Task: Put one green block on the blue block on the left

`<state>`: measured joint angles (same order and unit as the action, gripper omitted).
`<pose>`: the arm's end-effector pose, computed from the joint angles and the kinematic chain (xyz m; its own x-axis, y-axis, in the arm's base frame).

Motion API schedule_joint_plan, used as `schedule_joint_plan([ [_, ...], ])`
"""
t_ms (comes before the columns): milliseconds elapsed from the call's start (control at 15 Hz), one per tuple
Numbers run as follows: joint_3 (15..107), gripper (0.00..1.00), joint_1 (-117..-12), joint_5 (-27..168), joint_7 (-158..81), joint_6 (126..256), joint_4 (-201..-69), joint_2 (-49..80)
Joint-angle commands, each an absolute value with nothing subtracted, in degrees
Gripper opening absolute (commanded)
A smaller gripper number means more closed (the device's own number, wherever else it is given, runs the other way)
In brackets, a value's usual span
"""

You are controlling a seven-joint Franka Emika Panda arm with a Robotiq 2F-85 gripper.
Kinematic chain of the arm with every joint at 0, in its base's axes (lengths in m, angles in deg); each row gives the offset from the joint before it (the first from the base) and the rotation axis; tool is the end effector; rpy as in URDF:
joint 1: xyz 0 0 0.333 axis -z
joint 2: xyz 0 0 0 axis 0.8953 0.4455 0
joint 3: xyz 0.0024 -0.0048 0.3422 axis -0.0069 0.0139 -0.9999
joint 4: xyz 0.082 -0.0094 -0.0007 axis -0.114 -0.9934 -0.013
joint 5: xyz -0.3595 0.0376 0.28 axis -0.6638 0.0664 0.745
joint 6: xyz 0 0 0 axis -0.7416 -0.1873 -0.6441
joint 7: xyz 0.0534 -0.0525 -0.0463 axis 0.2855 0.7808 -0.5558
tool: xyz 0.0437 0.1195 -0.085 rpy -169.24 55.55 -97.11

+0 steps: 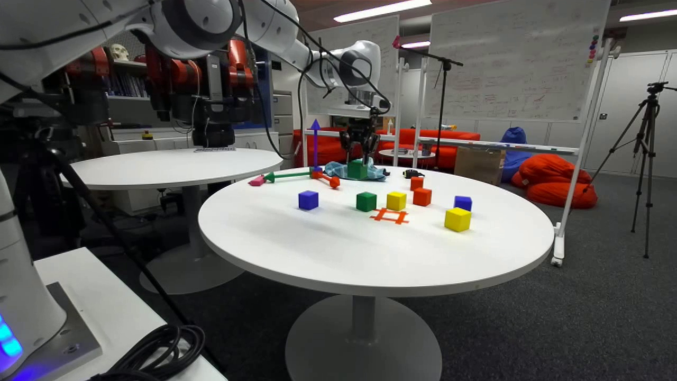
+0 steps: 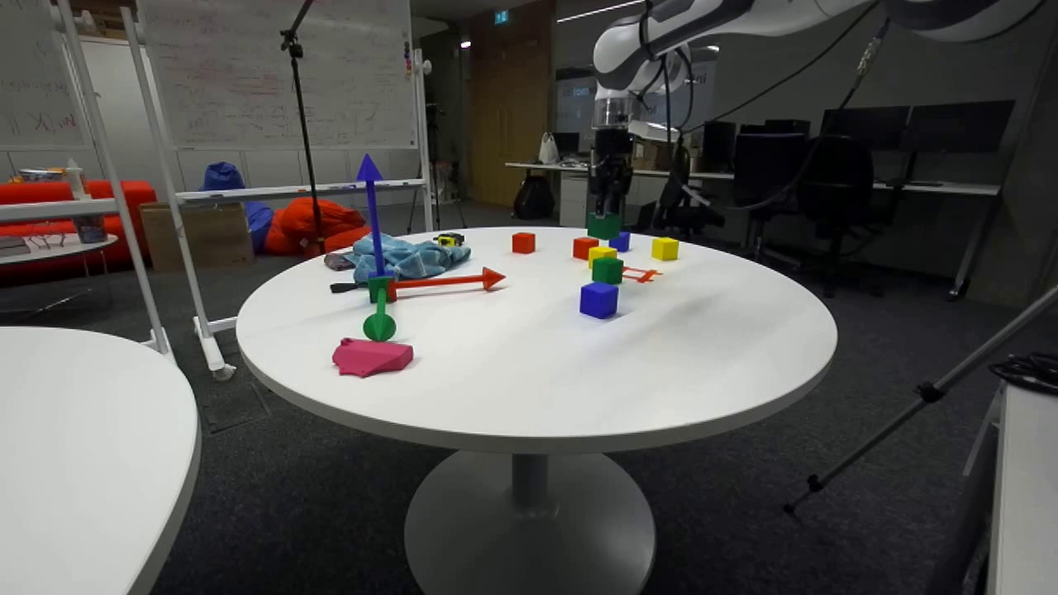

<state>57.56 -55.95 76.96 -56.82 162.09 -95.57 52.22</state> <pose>0.8566 -0.1130 0.2708 0.9969 0.0790 -0.0032 0.0787 -0.9958 -0.0471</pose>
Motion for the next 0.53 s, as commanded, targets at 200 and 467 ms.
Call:
schedule_joint_plan([
  [200, 54.69, 0.28, -56.02, 80.22, -56.63, 160.19, -114.82, 36.41],
  [467, 54.12, 0.28, -58.16, 80.60, -54.78, 159.09, -119.60, 32.37],
])
